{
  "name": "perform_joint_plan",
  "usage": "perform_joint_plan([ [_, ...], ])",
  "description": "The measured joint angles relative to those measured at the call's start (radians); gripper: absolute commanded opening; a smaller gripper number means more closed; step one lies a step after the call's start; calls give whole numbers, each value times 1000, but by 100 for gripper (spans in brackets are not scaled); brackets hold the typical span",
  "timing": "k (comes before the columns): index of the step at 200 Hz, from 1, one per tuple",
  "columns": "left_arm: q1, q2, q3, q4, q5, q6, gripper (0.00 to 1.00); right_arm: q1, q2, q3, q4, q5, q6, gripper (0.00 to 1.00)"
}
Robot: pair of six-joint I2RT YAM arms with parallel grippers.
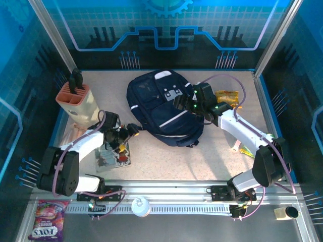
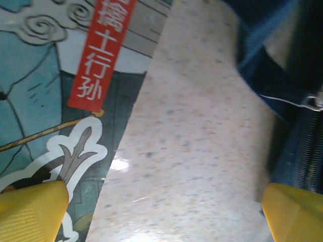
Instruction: Pack books, pencil case, and school supplies into a backpack
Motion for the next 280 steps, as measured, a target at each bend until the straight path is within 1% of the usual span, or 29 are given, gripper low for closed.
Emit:
perform_joint_plan([
  [29,-22,45,40,49,55,-16,99,7,1,0,0,0,-4,91],
  [53,-27,37,93,20,50,11,99,35,21,22,-9,1,-24,90],
  [73,-25,-14,129,-60,-15,58,99,74,47,55,-19,7,-46,90],
  [99,3,-101,132,-180,-145,116,99,129,86,96,-27,19,-74,90],
  [119,24,-111,118,-229,-220,144,99,171,127,140,-40,19,-98,90],
  [134,26,-100,96,-243,-246,160,97,203,165,177,-48,19,-116,89],
  [158,26,-41,76,-239,-244,188,90,241,210,219,-55,18,-134,89],
  [174,24,0,71,-217,-227,199,87,257,233,235,-61,14,-144,88],
  [210,-21,58,75,-159,-203,229,79,274,260,255,-76,7,-158,86],
  [236,-77,95,103,-118,-177,236,77,282,289,278,-79,-8,-167,81],
  [253,-100,98,113,-110,-167,236,76,293,312,296,-80,-16,-169,76],
  [267,-103,93,127,-128,-169,235,75,307,336,317,-85,-31,-174,72],
  [280,-86,71,138,-149,-172,235,72,325,364,344,-90,-42,-178,68],
])
